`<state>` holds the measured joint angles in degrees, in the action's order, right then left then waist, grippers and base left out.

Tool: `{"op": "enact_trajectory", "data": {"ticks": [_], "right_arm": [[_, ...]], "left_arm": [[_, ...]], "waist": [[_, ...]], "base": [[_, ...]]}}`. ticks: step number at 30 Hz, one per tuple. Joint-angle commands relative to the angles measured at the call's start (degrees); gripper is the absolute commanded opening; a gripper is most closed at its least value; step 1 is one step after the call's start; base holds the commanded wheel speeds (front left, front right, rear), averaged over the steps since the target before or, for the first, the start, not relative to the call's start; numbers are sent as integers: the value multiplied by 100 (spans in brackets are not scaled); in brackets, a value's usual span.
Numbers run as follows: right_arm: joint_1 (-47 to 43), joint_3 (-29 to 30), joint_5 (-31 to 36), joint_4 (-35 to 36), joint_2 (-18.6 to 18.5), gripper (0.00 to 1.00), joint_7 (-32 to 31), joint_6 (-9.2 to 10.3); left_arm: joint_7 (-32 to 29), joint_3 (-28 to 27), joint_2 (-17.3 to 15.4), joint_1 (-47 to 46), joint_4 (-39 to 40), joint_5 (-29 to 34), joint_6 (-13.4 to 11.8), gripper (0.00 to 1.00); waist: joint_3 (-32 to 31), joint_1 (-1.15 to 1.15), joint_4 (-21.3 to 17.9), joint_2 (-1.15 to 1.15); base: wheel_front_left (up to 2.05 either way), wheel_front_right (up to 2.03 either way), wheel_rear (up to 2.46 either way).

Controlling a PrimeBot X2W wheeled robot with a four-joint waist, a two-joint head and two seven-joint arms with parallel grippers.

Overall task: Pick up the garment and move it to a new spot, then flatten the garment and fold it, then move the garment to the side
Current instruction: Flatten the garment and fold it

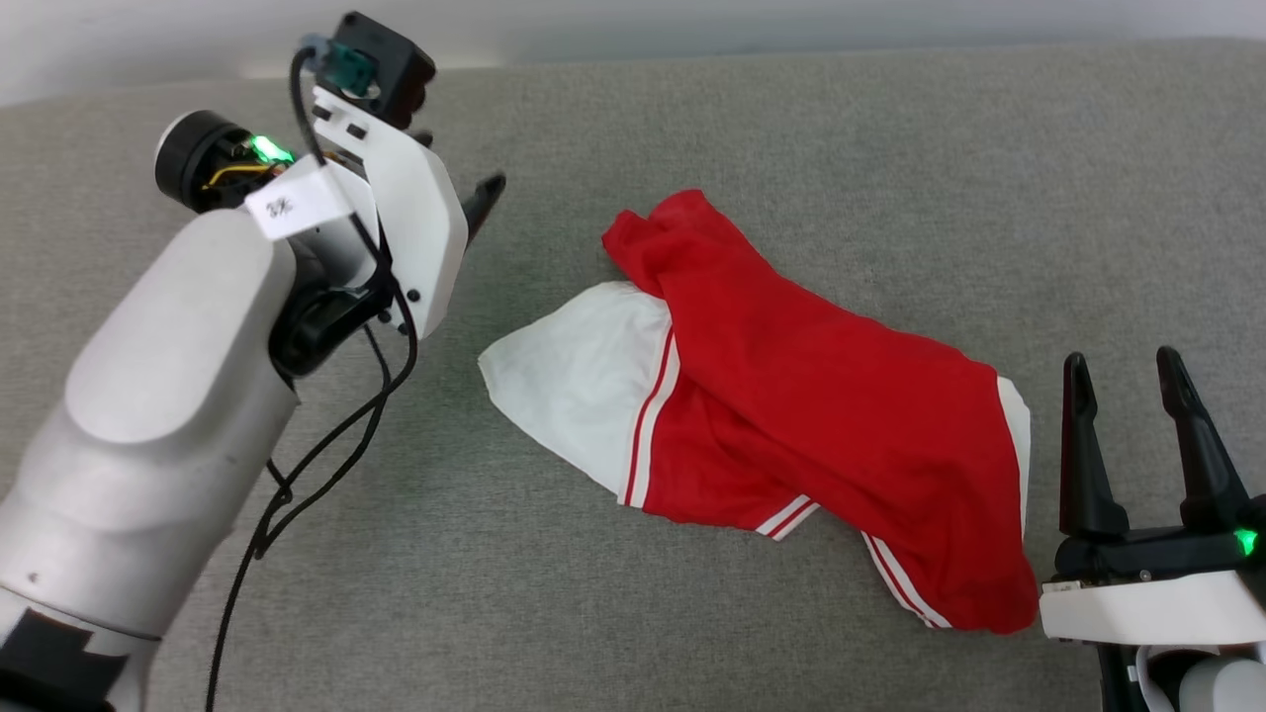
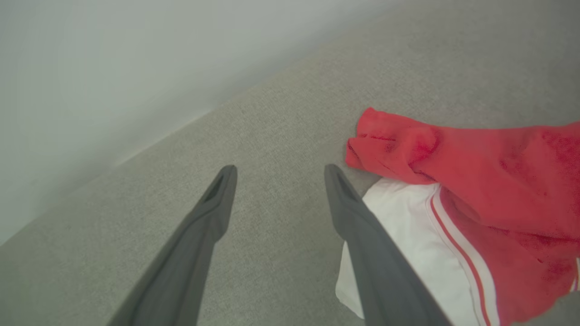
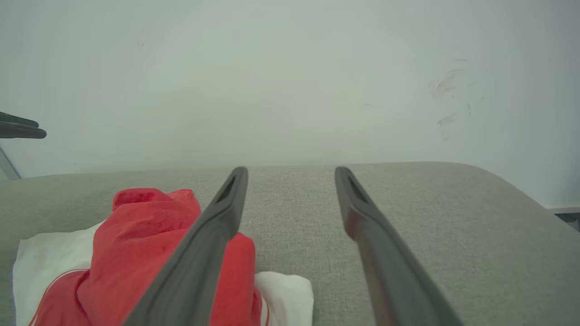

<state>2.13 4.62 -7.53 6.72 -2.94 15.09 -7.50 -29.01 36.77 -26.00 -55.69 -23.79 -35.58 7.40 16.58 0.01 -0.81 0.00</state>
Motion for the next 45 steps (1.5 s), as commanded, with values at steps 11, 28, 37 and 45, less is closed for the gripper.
{"op": "enact_trajectory", "data": {"ticks": [11, 28, 37, 45], "right_arm": [[294, -20, -49, 58, 12, 100, 12, 2], [331, 10, -37, -16, 12, 100, 12, 2], [8, 55, -24, -110, 13, 100, 12, 2], [-141, 39, 7, -137, 12, 100, 12, 2]], "left_arm": [[-2041, 1609, -710, -575, 240, -1457, -4, 100], [-2042, 3046, -822, -515, -1, -2321, 2, 0], [-1123, 2977, -1242, -362, 296, -2747, -3, 0], [-715, 2902, -2034, 572, 460, -3226, -84, 0]], "waist": [[488, -1, -266, 0], [476, -1, -301, 0], [-166, -1, 93, 0], [-453, -1, 330, 0]], "base": [[0, 0, 0], [0, 0, 0], [0, 0, 0], [0, 0, 0]]}}
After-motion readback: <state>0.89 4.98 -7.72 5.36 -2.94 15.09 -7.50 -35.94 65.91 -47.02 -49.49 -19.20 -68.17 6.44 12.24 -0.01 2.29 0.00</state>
